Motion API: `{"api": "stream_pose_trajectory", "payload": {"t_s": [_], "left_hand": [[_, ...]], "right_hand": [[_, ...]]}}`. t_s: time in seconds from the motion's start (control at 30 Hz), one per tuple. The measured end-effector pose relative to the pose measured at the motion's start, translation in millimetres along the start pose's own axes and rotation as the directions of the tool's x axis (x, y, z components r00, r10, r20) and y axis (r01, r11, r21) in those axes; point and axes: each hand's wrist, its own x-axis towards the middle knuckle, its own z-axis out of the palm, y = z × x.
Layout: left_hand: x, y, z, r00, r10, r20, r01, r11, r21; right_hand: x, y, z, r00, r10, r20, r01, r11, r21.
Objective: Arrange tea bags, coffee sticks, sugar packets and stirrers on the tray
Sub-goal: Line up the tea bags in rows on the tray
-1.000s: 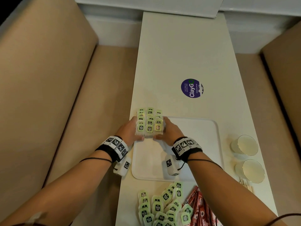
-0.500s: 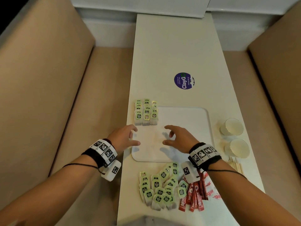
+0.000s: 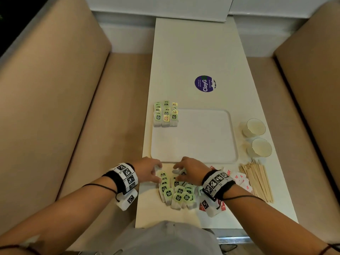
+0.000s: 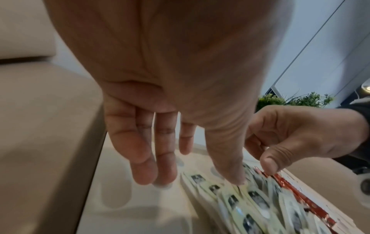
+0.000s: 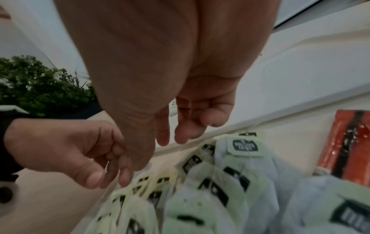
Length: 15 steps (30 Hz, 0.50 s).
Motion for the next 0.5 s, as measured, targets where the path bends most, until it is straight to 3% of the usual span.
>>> {"api": "stream_pose_trajectory", "payload": {"t_s": [0.2, 0.5], "left_hand": [[-5, 15, 11, 1.000, 0.013, -0.010, -0.012, 0.998, 0.055], [1, 25, 26, 1.000, -0.004, -0.026, 0.008, 0.991, 0.137]], "right_hand": [[0, -1, 18, 1.000, 0.009, 0.030, -0.006, 0.993, -0.118], [-3, -3, 27, 1.000, 0.012, 0.002, -0.012, 0.992, -0.129]]}}
